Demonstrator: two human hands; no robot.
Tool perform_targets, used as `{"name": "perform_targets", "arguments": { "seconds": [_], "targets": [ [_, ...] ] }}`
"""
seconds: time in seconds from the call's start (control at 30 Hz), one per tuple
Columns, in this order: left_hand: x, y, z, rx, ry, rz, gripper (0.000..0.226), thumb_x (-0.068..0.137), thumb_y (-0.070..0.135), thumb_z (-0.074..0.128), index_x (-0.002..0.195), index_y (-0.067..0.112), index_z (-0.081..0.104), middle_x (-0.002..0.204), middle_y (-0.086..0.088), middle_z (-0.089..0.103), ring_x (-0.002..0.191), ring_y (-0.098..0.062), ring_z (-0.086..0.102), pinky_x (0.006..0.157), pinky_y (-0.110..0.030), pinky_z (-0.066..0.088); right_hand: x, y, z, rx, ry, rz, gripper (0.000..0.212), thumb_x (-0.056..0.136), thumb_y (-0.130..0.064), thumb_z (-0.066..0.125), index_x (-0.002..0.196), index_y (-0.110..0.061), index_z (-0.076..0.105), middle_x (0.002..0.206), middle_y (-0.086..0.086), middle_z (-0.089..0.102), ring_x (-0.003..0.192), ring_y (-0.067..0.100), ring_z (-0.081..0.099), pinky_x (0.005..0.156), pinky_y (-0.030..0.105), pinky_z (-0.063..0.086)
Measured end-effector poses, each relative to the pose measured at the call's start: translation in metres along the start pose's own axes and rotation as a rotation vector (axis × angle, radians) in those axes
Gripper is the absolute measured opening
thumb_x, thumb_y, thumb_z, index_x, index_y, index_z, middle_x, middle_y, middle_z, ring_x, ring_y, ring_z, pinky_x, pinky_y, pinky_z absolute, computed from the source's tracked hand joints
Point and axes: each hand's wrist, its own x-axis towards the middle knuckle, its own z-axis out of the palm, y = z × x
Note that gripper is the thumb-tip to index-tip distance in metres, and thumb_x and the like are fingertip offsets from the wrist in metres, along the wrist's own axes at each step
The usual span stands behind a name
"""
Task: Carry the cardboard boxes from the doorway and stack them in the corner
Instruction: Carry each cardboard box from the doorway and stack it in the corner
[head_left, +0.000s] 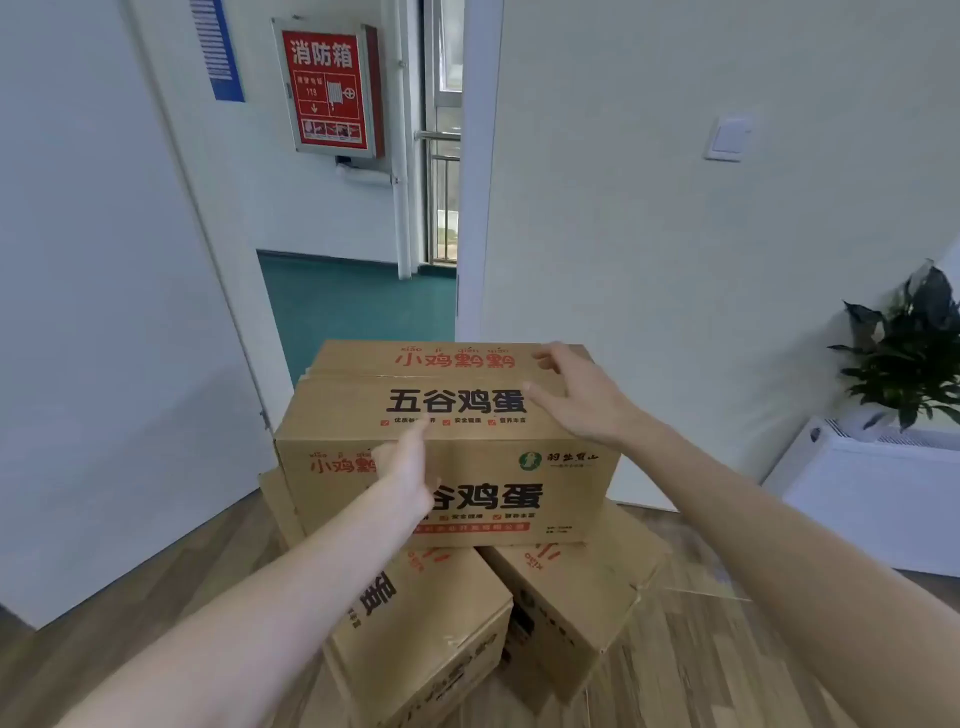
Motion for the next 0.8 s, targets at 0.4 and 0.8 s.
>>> {"name": "perform_targets", "arguments": {
  "seconds": [0.4, 0.8],
  "targets": [
    [0.112, 0.004, 0.041, -0.175, 0.184, -0.205, 0.092, 0.080, 0.033, 0.083, 0.149, 0.012, 0.027, 0.147, -0.016, 0.045, 0.134, -0.039, 0.045, 0.112, -0.057, 0.039, 0.179, 0.014, 0.075, -0.291, -0.263, 0.030, 0.062, 0.096, -0.049, 0.060, 0.146, -0.017, 0.041, 0.137, 0.002, 0.061, 0.117, 0.023, 0.059, 0.100, 0.048, 0.051],
    [0.175, 0.000, 0.073, -0.289, 0.446, -0.275, 0.099, 0.069, 0.034, 0.091, 0.139, 0.020, 0.022, 0.144, -0.021, 0.042, 0.128, -0.043, 0.045, 0.109, -0.062, 0.040, 0.310, 0.059, 0.128, -0.264, -0.519, -0.014, 0.073, 0.093, -0.048, 0.067, 0.147, -0.010, 0.037, 0.124, 0.007, 0.063, 0.112, 0.027, 0.060, 0.100, 0.043, 0.050]
  ]
}}
